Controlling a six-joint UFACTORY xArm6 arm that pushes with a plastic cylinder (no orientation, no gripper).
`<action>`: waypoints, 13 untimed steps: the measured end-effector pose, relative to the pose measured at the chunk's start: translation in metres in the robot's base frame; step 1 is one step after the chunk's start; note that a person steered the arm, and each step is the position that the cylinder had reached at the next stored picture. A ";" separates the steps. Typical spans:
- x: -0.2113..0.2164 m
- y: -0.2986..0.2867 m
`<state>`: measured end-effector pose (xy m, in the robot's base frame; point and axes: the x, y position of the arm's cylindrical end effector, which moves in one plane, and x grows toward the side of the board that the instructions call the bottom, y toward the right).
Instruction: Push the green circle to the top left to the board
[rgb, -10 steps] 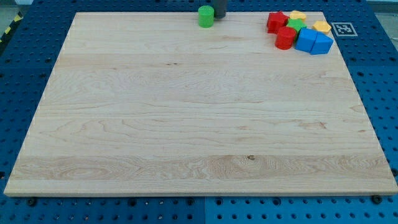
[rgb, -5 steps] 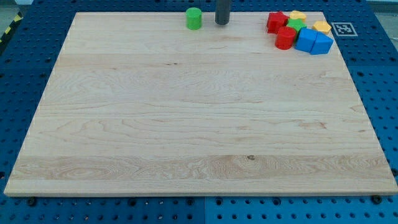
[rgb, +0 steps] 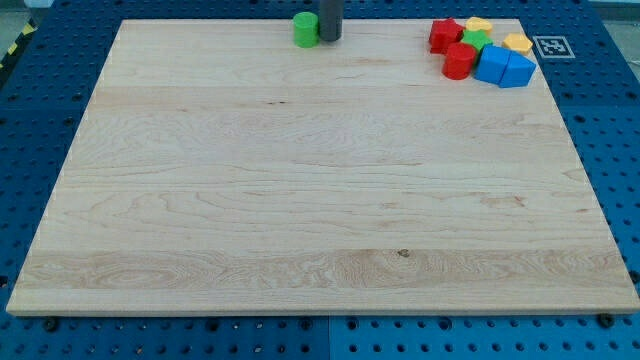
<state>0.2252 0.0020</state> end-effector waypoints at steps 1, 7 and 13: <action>0.000 -0.016; -0.020 -0.052; -0.014 -0.117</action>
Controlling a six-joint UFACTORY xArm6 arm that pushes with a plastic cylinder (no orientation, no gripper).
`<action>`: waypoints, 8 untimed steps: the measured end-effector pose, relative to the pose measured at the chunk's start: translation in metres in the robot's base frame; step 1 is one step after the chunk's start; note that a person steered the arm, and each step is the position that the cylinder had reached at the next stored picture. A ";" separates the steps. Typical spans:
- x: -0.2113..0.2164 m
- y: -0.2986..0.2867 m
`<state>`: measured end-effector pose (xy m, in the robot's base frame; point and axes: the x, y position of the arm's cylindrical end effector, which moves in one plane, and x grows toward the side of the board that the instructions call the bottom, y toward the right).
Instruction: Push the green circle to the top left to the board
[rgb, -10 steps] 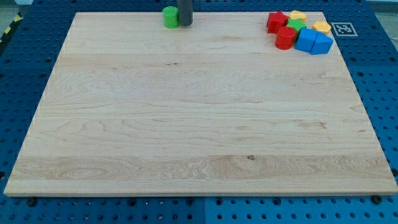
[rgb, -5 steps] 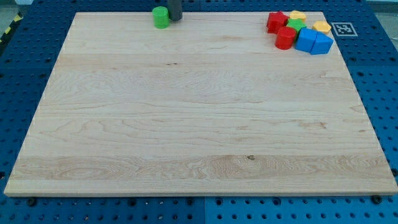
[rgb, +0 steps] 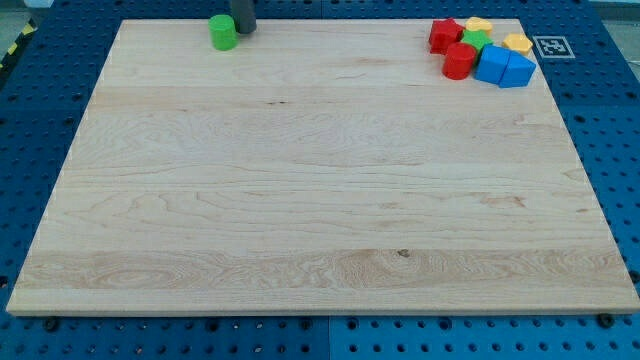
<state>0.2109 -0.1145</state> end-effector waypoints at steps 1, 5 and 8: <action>0.016 0.002; 0.019 -0.005; 0.019 -0.069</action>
